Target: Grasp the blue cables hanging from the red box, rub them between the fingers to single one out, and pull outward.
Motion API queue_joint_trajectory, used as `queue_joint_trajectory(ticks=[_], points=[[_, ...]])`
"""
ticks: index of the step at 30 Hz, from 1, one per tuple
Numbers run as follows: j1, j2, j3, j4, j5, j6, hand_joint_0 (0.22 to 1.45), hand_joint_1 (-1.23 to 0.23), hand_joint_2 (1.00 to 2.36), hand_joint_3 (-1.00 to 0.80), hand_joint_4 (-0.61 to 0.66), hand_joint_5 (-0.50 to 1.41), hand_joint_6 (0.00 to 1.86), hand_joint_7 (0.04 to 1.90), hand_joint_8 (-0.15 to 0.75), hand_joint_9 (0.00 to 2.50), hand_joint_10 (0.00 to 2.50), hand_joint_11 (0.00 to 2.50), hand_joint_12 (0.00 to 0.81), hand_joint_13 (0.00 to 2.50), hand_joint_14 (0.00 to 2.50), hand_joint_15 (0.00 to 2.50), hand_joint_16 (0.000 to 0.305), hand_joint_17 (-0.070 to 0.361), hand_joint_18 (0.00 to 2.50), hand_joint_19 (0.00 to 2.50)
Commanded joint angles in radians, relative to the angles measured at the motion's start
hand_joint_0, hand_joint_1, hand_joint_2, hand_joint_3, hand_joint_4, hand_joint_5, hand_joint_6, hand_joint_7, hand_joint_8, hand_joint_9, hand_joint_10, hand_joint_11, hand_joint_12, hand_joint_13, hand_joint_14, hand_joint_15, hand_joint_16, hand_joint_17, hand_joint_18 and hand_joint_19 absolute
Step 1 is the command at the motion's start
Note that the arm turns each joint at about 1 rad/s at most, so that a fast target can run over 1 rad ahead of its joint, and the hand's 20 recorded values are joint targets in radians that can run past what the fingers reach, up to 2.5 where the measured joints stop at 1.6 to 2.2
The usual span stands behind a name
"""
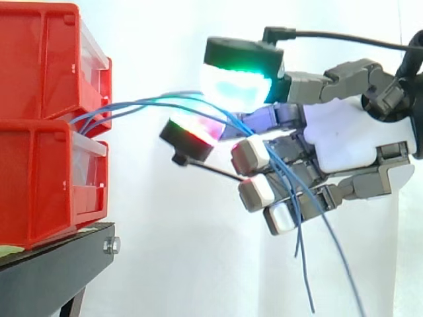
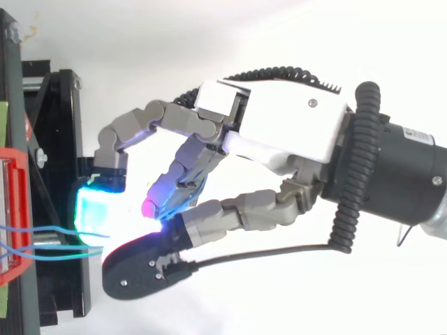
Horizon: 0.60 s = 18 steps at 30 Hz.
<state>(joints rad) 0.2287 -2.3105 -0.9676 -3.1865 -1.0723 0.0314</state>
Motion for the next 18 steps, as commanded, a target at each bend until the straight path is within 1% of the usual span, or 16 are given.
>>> queue_joint_trajectory(ticks=[1, 4, 10, 15, 16, 18], points=[[0.001, 0.006, 0.000, -0.012, 0.000, -0.010, 0.77, -0.87, 1.00, -0.49, -0.22, -0.17, 0.92, 1.04, 0.201, 1.14, 0.03, 0.85, 0.293, 1.03, 0.03, 0.80, 0.039, 0.088, 0.88, 0.70], [0.001, 0.006, 0.001, -0.015, 0.000, -0.010, 0.77, -0.87, 1.00, -0.50, -0.23, -0.17, 0.93, 1.05, 0.199, 1.14, 0.02, 0.84, 0.292, 1.03, 0.03, 0.81, 0.039, 0.087, 0.87, 0.70], [0.003, 0.006, 0.000, -0.015, 0.000, -0.008, 0.75, -0.88, 1.00, -0.50, -0.19, -0.17, 0.93, 1.01, 0.199, 1.15, 0.02, 0.85, 0.289, 1.03, 0.03, 0.81, 0.039, 0.087, 0.88, 0.70], [0.004, 0.006, 0.000, -0.016, 0.000, -0.008, 0.75, -0.90, 1.00, -0.50, -0.21, -0.16, 0.93, 1.01, 0.201, 1.17, 0.02, 0.85, 0.290, 1.03, 0.03, 0.81, 0.039, 0.087, 0.88, 0.70], [0.004, 0.006, 0.000, -0.016, 0.000, -0.008, 0.75, -0.90, 1.00, -0.50, -0.21, -0.16, 0.93, 1.02, 0.201, 1.18, 0.03, 0.85, 0.289, 1.03, 0.03, 0.81, 0.039, 0.087, 0.87, 0.70], [0.004, 0.006, 0.000, -0.016, 0.000, -0.007, 0.77, -0.93, 1.00, -0.50, -0.28, -0.14, 0.94, 1.14, 0.200, 1.21, 0.03, 0.85, 0.290, 1.03, 0.03, 0.81, 0.038, 0.085, 0.88, 0.71]])
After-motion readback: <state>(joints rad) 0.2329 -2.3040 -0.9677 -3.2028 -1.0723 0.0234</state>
